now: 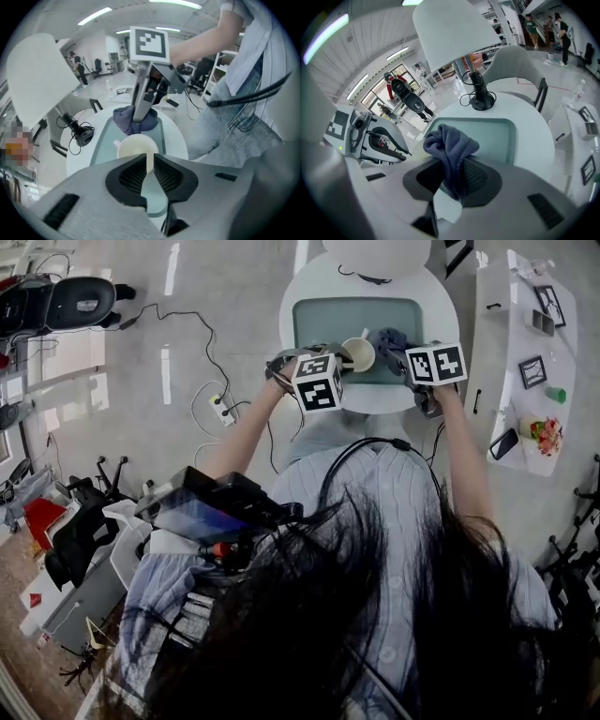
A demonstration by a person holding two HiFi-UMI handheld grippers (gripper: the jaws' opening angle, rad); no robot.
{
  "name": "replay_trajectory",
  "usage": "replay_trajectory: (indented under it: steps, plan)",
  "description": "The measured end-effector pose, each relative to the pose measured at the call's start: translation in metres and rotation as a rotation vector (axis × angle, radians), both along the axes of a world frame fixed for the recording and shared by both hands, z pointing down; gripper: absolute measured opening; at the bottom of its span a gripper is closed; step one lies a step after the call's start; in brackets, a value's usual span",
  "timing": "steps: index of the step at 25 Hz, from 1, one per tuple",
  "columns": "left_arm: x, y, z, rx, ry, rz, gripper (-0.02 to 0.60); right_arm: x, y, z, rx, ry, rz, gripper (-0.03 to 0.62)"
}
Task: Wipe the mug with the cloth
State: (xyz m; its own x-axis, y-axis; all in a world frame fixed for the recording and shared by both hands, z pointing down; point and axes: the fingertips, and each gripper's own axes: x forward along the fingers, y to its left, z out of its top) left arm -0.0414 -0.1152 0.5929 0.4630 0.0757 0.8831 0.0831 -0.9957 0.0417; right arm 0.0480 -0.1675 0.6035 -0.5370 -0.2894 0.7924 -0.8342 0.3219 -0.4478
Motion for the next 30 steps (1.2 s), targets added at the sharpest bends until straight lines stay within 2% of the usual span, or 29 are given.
replay_trajectory:
  steps: [6,11,15,21,25,30]
  plan:
    - [-0.015,-0.025,-0.023,0.009,0.138,-0.244,0.043,0.008,0.010,-0.020,0.057,-0.029,0.199,0.098]
    - [-0.020,-0.033,-0.029,0.024,0.208,-0.335,0.043,0.004,0.022,-0.041,0.119,-0.068,0.315,0.098]
    - [-0.023,-0.033,-0.032,0.034,0.247,-0.366,0.043,-0.002,0.031,-0.060,0.179,-0.095,0.397,0.098]
    - [-0.024,-0.029,-0.037,0.081,0.289,-0.352,0.043,-0.010,0.048,-0.076,0.230,-0.100,0.499,0.098]
    - [-0.023,-0.024,-0.042,0.084,0.309,-0.360,0.041,-0.015,0.058,-0.082,0.245,-0.096,0.515,0.098]
    - [-0.016,-0.017,-0.045,0.055,0.323,-0.422,0.035,-0.013,0.067,-0.087,0.248,-0.095,0.504,0.098]
